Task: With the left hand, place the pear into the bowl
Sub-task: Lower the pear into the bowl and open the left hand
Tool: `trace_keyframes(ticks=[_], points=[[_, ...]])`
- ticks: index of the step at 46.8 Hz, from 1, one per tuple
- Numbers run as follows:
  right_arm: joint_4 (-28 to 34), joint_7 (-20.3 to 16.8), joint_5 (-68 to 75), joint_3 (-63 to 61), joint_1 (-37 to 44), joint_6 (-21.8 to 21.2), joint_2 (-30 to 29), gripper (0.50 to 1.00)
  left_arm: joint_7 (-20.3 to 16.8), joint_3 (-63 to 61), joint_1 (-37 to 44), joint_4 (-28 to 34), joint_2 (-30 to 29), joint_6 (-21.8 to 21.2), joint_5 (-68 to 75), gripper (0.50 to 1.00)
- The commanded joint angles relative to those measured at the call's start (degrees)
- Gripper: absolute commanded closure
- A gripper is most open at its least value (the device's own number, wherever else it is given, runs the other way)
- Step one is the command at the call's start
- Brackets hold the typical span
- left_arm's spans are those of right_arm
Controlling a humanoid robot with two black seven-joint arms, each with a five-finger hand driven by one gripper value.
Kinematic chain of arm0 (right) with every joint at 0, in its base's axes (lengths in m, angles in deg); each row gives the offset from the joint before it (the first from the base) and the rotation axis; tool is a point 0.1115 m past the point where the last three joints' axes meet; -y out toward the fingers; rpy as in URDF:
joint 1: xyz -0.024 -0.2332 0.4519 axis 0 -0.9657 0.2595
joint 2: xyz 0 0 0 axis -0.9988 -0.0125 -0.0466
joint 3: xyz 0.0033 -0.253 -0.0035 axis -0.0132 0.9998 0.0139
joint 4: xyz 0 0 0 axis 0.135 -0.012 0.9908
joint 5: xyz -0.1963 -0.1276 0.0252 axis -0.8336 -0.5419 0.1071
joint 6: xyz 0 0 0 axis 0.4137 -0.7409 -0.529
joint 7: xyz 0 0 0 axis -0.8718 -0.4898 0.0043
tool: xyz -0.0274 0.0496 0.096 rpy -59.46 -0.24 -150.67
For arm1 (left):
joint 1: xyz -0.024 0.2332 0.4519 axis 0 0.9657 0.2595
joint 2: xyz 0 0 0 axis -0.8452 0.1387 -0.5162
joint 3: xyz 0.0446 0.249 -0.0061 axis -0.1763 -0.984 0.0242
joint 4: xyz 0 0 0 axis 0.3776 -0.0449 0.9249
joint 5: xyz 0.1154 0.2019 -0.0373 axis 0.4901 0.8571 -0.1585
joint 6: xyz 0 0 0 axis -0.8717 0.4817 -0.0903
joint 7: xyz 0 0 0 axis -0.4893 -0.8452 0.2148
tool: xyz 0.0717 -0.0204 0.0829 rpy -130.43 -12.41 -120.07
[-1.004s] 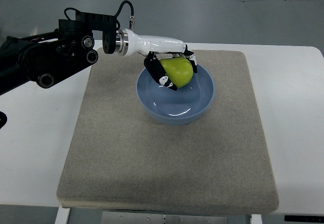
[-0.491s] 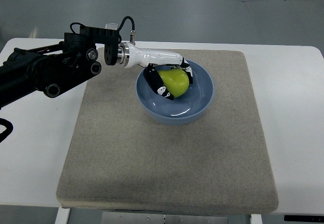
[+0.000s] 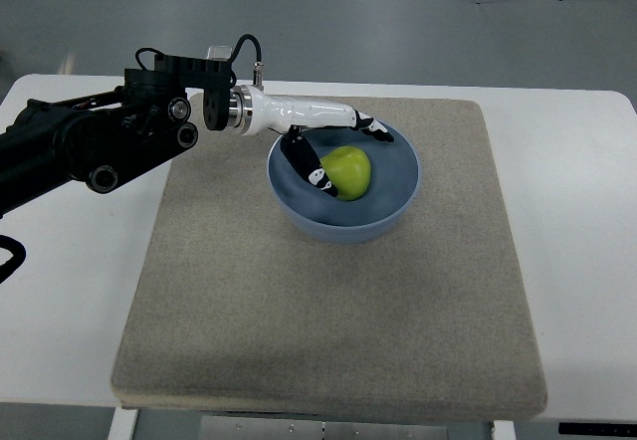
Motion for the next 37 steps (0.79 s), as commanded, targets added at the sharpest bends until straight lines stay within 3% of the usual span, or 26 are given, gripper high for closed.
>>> trace_keyframes(ticks=[1, 21, 37], points=[[0.0, 0.0, 0.0, 0.0, 0.0, 0.0, 0.0, 0.576, 0.0, 0.2, 0.0, -0.1, 0.0, -0.1, -0.1, 0.557], [0.1, 0.0, 0.0, 0.0, 0.0, 0.0, 0.0, 0.574, 0.2, 5.3, 0.0, 0.3, -0.1, -0.5, -0.2, 0.557], [0.0, 0.0, 0.0, 0.0, 0.0, 0.0, 0.0, 0.576, 0.3, 6.2, 0.0, 11.2, -0.2, -8.3, -5.7, 0.557]])
